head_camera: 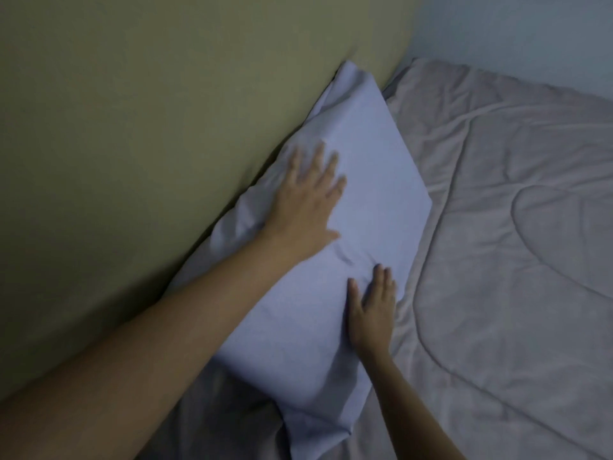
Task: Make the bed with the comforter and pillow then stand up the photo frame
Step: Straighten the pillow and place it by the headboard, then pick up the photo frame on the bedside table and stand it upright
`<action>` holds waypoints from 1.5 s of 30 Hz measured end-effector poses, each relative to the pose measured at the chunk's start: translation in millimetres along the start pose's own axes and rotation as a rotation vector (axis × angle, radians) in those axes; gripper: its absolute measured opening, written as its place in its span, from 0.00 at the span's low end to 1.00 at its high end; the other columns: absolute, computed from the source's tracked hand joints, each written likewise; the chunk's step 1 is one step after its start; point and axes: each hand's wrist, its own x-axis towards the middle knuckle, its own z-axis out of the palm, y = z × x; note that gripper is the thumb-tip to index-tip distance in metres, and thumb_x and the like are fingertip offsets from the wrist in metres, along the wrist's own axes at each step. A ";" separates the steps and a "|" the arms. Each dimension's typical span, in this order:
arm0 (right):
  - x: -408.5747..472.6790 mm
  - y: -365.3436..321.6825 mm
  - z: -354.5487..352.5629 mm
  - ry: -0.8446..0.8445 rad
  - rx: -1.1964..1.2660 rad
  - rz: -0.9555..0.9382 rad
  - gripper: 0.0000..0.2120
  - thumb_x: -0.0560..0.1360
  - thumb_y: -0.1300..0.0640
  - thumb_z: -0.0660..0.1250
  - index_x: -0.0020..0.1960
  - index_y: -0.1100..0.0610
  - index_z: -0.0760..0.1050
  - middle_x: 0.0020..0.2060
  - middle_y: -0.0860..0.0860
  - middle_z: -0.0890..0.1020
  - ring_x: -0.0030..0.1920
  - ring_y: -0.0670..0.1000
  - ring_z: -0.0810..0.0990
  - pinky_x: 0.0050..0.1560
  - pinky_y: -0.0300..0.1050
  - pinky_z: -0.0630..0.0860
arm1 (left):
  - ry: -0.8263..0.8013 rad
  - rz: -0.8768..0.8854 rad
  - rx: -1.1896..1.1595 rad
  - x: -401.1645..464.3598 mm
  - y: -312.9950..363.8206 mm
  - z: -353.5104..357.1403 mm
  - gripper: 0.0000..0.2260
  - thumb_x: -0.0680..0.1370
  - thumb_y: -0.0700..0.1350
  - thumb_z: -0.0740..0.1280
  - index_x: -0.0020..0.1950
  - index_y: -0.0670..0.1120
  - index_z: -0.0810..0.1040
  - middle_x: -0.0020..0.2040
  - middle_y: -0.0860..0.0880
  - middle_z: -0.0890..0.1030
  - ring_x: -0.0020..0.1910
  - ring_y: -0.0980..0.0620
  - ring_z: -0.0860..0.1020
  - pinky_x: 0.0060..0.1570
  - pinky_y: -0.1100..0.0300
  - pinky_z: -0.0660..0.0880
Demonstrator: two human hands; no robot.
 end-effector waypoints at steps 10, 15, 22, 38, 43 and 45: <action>-66.0 24.1 -6.0 -0.171 -0.093 -0.055 0.45 0.74 0.31 0.51 0.78 0.59 0.44 0.78 0.56 0.46 0.78 0.54 0.44 0.76 0.49 0.44 | -0.137 0.169 0.096 -77.0 8.4 25.8 0.38 0.77 0.69 0.48 0.80 0.50 0.45 0.79 0.44 0.41 0.77 0.40 0.39 0.72 0.39 0.35; -90.2 49.8 -38.0 -0.437 -0.285 -0.169 0.55 0.66 0.23 0.48 0.78 0.57 0.37 0.78 0.53 0.41 0.78 0.54 0.41 0.77 0.50 0.46 | -0.223 0.116 0.077 -119.9 13.9 13.2 0.44 0.72 0.74 0.52 0.79 0.51 0.42 0.79 0.45 0.38 0.77 0.41 0.36 0.71 0.40 0.33; -95.1 45.7 -66.3 -0.613 -0.455 -0.245 0.55 0.68 0.27 0.60 0.78 0.56 0.36 0.78 0.53 0.40 0.78 0.54 0.41 0.77 0.53 0.48 | -0.348 0.019 0.123 -179.2 29.0 -7.0 0.42 0.74 0.71 0.54 0.79 0.52 0.38 0.78 0.47 0.35 0.77 0.42 0.35 0.73 0.41 0.36; -169.4 -5.0 -62.4 -0.636 -0.695 -0.718 0.40 0.77 0.34 0.50 0.79 0.57 0.43 0.78 0.54 0.45 0.78 0.53 0.44 0.76 0.54 0.48 | -0.570 -0.483 -0.081 -397.0 81.2 10.2 0.34 0.80 0.62 0.53 0.80 0.46 0.46 0.80 0.44 0.45 0.78 0.44 0.41 0.74 0.45 0.39; -238.2 -20.5 -48.7 -0.639 -0.759 -0.798 0.39 0.78 0.35 0.45 0.78 0.59 0.40 0.78 0.55 0.42 0.78 0.53 0.40 0.76 0.52 0.44 | -0.616 -0.753 -0.198 -519.3 100.8 15.3 0.38 0.77 0.63 0.62 0.78 0.42 0.55 0.78 0.39 0.55 0.78 0.41 0.52 0.75 0.47 0.52; -273.5 -21.7 -35.9 -0.687 -0.784 -0.869 0.39 0.78 0.35 0.45 0.78 0.59 0.41 0.78 0.55 0.42 0.78 0.53 0.40 0.76 0.52 0.43 | -0.637 -0.857 -0.254 -569.7 110.1 14.3 0.38 0.77 0.63 0.61 0.78 0.41 0.55 0.78 0.41 0.54 0.78 0.42 0.52 0.75 0.48 0.52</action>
